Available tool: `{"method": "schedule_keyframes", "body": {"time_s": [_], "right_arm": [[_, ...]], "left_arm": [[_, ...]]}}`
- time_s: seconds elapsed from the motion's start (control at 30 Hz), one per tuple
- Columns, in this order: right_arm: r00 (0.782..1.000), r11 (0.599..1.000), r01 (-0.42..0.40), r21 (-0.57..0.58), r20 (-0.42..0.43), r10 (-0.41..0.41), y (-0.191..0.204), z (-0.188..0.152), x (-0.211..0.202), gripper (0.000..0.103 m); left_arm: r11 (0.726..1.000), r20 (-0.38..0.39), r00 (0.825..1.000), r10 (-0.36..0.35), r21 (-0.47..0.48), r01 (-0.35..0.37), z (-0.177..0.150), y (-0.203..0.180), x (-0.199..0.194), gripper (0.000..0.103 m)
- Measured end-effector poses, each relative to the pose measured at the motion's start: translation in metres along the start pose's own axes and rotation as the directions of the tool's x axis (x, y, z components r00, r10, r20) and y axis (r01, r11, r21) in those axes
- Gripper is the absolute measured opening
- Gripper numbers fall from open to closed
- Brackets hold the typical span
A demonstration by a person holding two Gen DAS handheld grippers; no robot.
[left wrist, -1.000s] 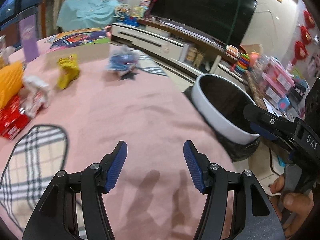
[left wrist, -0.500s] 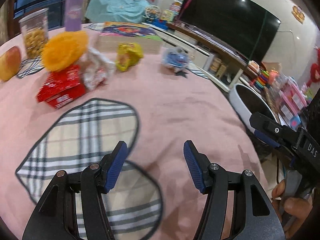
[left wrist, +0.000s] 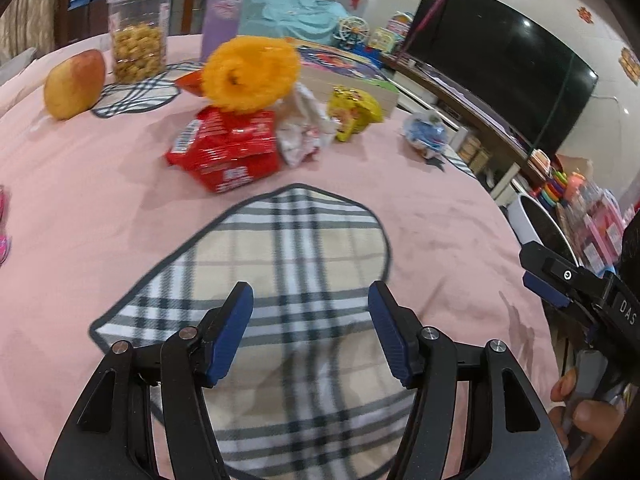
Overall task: Collect trash
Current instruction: 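Move both open tools back toward the table items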
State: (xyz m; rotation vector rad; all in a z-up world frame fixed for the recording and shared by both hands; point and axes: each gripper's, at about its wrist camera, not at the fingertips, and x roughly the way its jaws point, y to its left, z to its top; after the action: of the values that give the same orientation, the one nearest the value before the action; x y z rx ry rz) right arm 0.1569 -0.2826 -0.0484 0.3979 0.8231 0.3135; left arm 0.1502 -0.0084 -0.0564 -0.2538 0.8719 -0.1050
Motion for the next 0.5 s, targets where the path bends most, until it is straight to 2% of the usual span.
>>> {"method": "schedule_keyframes", "body": {"time_s": [0.5], "right_arm": [[0.998,0.998,-0.047,-0.039,-0.045,0.046,0.026,-0.001,0.028,0.092]], "left_arm": [[0.997,0.027,0.999,0.045,-0.062,-0.044,0.016,0.037,-0.001,0.061]]}}
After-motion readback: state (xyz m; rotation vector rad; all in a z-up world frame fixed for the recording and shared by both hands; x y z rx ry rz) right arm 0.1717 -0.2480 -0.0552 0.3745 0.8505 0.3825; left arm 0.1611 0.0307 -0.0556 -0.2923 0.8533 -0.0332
